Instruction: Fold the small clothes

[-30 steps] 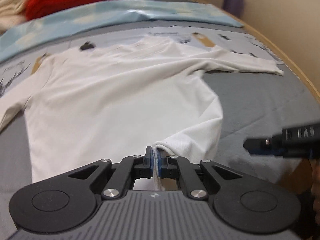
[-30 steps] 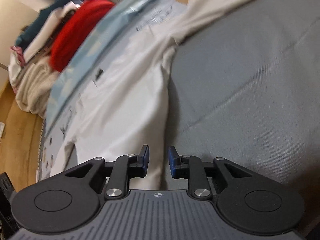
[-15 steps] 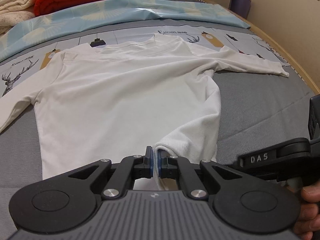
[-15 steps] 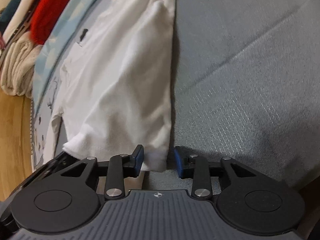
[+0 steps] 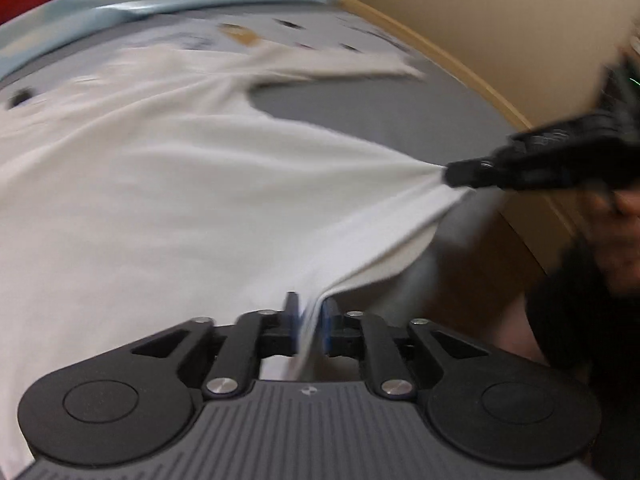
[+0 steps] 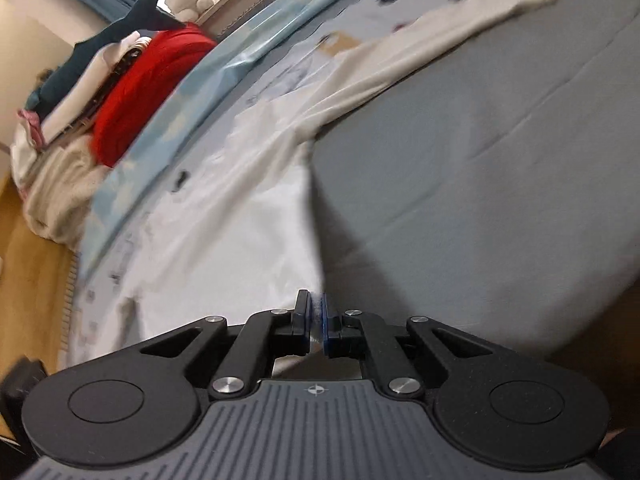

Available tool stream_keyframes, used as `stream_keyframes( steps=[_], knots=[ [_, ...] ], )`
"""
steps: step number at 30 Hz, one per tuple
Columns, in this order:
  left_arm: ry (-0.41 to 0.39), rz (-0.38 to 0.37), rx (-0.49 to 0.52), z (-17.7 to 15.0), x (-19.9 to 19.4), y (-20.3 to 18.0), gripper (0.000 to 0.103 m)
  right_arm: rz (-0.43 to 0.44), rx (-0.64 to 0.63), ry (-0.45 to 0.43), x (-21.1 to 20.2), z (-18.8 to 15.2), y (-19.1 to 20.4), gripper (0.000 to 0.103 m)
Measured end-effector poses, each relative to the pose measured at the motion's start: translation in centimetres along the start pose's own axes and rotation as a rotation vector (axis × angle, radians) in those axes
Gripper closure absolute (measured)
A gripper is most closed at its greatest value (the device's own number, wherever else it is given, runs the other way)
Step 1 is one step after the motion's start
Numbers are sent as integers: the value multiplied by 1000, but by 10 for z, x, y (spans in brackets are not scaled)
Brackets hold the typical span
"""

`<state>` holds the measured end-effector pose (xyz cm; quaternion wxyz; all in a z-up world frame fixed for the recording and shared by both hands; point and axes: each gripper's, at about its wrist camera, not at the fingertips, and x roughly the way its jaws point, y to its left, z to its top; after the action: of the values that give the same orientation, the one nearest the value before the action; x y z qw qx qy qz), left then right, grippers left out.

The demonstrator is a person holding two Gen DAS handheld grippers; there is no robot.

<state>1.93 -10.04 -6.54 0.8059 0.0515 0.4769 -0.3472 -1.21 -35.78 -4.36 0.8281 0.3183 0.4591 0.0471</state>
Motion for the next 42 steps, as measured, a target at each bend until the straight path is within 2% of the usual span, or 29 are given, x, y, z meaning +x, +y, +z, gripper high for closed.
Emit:
stream_keyframes(
  steps=[2,4,6,9,10,11,12,15,18,20,24,25,26,27,28,29,30,31,33,36,38,40,42],
  knots=[
    [-10,-17,-10,-3,-6,3,81,-90,-39,45,-5,-3,-18,99],
    [-36,21,-66,-7,-16,20,81,-173,-64,95,2,-8,-33,98],
    [-58,72,-160,-13,-30,46,81,-210,-73,103,8,-11,-39,98],
    [-69,187,-310,-31,-54,89,81,-204,-40,94,16,-8,-38,93],
    [-59,226,-346,-38,-60,101,81,-196,-38,87,18,-7,-37,89],
    [-43,265,-384,-48,-67,113,80,-191,-41,82,21,-6,-33,80],
    [-27,299,-420,-58,-73,125,81,-197,-45,85,24,-6,-31,75],
    [36,366,-505,-85,-89,156,78,-233,-95,122,39,-6,-23,74],
    [97,372,-568,-108,-98,177,73,-336,-170,166,54,-10,-17,74],
    [137,352,-574,-117,-97,176,71,-378,-188,191,61,-12,-20,74],
    [228,299,-533,-129,-83,171,71,-384,-193,193,62,-15,-23,74],
    [241,308,-508,-131,-80,168,75,-383,-197,191,63,-16,-23,74],
    [251,329,-470,-131,-77,165,91,-379,-202,193,63,-16,-22,75],
    [257,347,-431,-131,-78,163,97,-372,-208,195,63,-17,-21,84],
    [251,359,-420,-134,-83,161,98,-356,-216,198,62,-18,-19,91],
    [242,421,-404,-135,-89,163,99,-326,-222,204,61,-20,-18,94],
    [232,476,-407,-135,-93,166,99,-296,-225,208,58,-20,-16,94],
    [220,493,-445,-137,-98,171,99,-264,-227,218,57,-21,-14,94],
    [218,465,-501,-142,-104,179,99,-224,-250,259,57,-26,-10,95],
    [264,427,-480,-144,-97,172,96,-280,-317,318,66,-34,-6,94],
    [234,432,-474,-136,-99,169,91,-327,-335,323,69,-35,-6,94],
    [169,400,-500,-132,-108,170,87,-355,-346,302,67,-32,-4,94],
    [172,384,-528,-132,-109,175,87,-368,-373,280,64,-32,-2,94]
  ],
)
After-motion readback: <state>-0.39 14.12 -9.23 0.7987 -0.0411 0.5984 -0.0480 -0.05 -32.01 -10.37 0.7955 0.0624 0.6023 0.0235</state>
